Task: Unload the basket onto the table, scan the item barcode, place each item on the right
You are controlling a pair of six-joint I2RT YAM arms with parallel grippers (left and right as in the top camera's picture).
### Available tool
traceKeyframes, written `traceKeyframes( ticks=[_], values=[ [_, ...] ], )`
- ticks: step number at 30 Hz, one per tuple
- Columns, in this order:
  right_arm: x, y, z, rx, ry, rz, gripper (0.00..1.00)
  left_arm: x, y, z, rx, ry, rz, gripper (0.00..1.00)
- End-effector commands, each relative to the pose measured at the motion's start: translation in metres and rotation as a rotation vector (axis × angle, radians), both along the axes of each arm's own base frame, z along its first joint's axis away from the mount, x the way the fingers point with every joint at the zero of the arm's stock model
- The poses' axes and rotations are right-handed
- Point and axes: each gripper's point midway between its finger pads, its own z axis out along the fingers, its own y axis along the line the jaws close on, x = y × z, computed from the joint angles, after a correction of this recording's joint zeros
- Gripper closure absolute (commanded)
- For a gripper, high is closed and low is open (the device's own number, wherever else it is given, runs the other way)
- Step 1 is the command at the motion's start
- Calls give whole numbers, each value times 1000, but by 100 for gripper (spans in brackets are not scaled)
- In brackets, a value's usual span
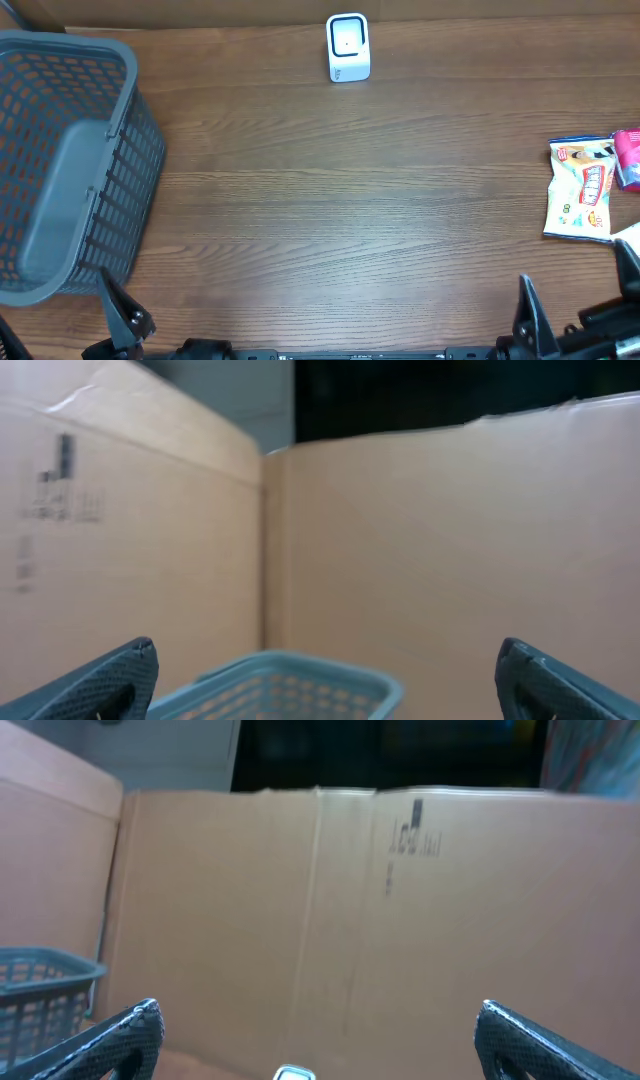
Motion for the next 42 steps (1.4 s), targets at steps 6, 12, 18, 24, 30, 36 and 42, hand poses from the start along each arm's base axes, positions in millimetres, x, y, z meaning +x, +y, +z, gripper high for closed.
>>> traceKeyframes(
  ticks=[6,12,18,24,30,36,42],
  values=[
    [51,-9,-47,27,87,-74,0,-5,17,-13,70,90,148,0],
    [78,-5,-72,42,28,-58,0,6,15,-23,79,121,141,0],
    [108,-27,-118,165,126,-161,0,13,14,-29,79,137,135,0],
    [129,-31,-168,246,199,-169,0,18,13,-35,64,144,127,0],
    [140,-33,-215,304,344,-178,0,26,-2,-34,108,141,38,0],
    [142,-32,-265,268,544,-207,0,35,-20,-36,154,144,-61,0],
    [142,-32,-265,267,548,-208,0,42,-23,-46,149,175,-81,0]
  ],
)
